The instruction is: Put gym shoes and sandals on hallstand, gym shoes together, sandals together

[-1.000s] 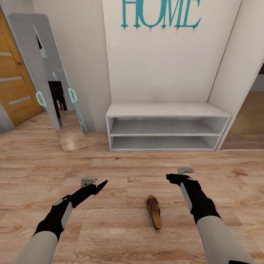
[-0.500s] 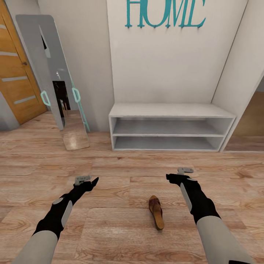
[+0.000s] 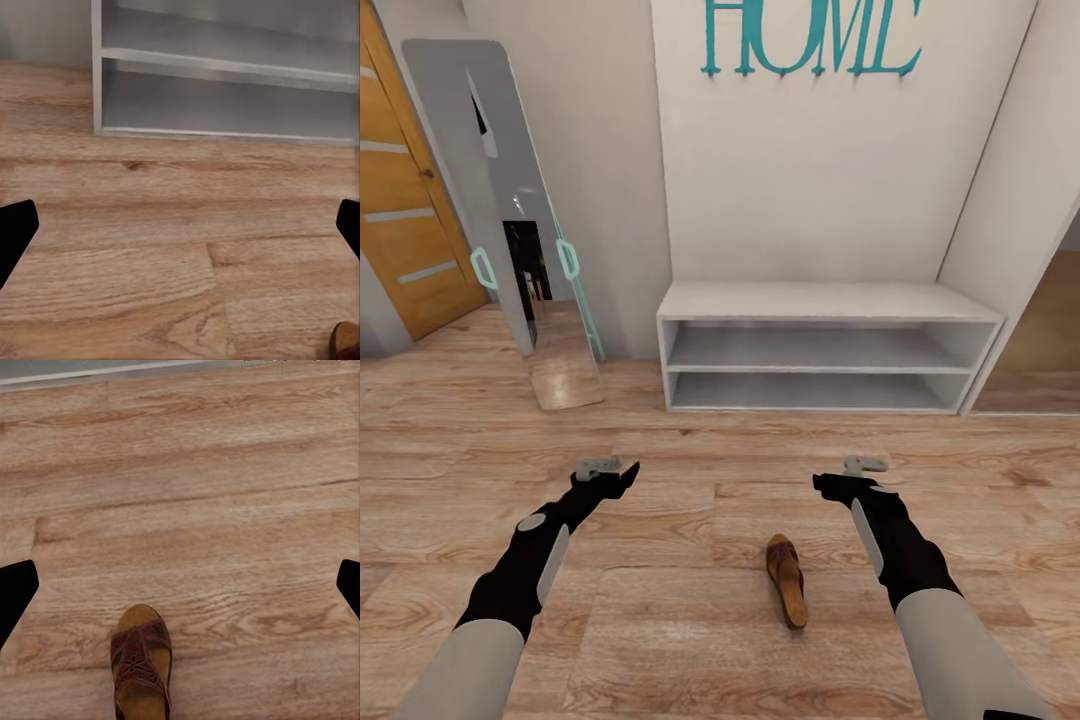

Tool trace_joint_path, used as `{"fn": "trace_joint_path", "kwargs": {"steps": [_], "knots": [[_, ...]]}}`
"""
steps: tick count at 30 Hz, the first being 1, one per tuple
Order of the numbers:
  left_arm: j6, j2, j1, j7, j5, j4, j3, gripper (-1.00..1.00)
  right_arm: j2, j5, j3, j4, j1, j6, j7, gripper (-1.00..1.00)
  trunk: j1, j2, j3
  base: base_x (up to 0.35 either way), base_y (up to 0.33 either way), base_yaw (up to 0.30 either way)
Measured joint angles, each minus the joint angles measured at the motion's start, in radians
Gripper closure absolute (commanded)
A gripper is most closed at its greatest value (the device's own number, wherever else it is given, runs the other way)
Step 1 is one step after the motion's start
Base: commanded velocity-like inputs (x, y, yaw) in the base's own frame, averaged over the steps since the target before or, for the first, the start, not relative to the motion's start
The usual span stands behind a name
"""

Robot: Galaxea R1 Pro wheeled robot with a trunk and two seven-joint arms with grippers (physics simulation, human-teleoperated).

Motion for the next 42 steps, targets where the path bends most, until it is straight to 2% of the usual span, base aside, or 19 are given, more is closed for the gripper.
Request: {"fn": "trace_joint_path", "kwargs": {"steps": [11,20,27,42], "knots": [[0.0,-0.001,0.0,0.0,-0.002,0.0,-0.002,-1.0,0.0,0.003,0.0,0.0,0.0,0.0,0.0,-1.0,0.0,0.0,0.0,0.062,-0.045,0.007],[0.001,-0.001,0.0,0.0,-0.001,-0.001,-0.003,-1.0,0.0,0.004,0.0,-0.001,0.0,0.0,-0.001,-1.0,0.0,0.0,0.0,0.044,-0.131,0.197],[0.002,-0.001,0.0,0.0,-0.001,-0.001,-0.004,-1.0,0.0,0.004,0.0,-0.001,0.0,0.0,0.0,-1.0,0.0,0.0,0.0,0.004,-0.012,0.053],[0.002,-0.001,0.0,0.0,0.0,-0.001,-0.004,-1.0,0.0,0.001,0.0,0.0,0.0,0.001,0.0,-1.0,0.007,-0.003,-0.079,0.0,0.0,0.002]]}}
